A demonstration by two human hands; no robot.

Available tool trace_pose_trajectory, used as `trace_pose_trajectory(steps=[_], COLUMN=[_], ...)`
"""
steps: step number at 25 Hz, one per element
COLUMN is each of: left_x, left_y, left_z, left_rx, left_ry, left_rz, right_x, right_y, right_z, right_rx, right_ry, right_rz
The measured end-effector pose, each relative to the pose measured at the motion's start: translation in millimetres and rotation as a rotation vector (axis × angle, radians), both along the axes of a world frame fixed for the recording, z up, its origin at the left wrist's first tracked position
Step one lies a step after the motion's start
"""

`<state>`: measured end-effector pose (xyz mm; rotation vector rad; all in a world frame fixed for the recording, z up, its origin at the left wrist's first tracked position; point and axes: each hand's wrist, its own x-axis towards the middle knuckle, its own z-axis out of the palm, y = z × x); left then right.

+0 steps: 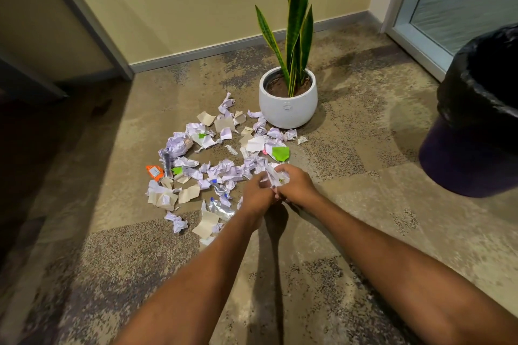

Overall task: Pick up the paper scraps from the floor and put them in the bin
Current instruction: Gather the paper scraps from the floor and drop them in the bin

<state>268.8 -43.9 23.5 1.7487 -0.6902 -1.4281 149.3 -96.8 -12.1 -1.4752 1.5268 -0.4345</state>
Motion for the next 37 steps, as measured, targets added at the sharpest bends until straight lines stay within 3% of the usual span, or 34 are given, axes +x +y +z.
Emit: trace_pose_trajectory(steps=[9,13,18,26,32,37], left_x=[-20.3,-41.3,-80.1,-147.6,-205.5,-263.0], left_y=[1.5,-2.8,-17.1,-50.2,-73.9,-89.4], left_z=[18.3,36.2,69.5,148.7,197.3,219.0], left_rx=[-0.068,-0.132,-0.330,-0.606,-0.732,-0.673], left_ry=[0.072,0.043,-0.064,-0.047,0.015,0.110], left_rz=[-0.005,-0.071,-0.126,-0.237,-0.386,-0.518], right_x=[-24.4,-46.1,-76.1,-139.9,-197.1,-257.0], right_y=[2.2,-4.1,-16.8,-37.0,-40.1,-34.9], right_z=[22.4,50.1,97.3,189.4,240.7,257.5], right_rx=[0.175,0.154,0.015,-0.297,-0.511,-0.545], right_ry=[-0.376,-0.434,-0.472,-0.519,-0.506,-0.439], right_rz=[-0.170,-0.228,-0.293,-0.382,-0.558,-0.720])
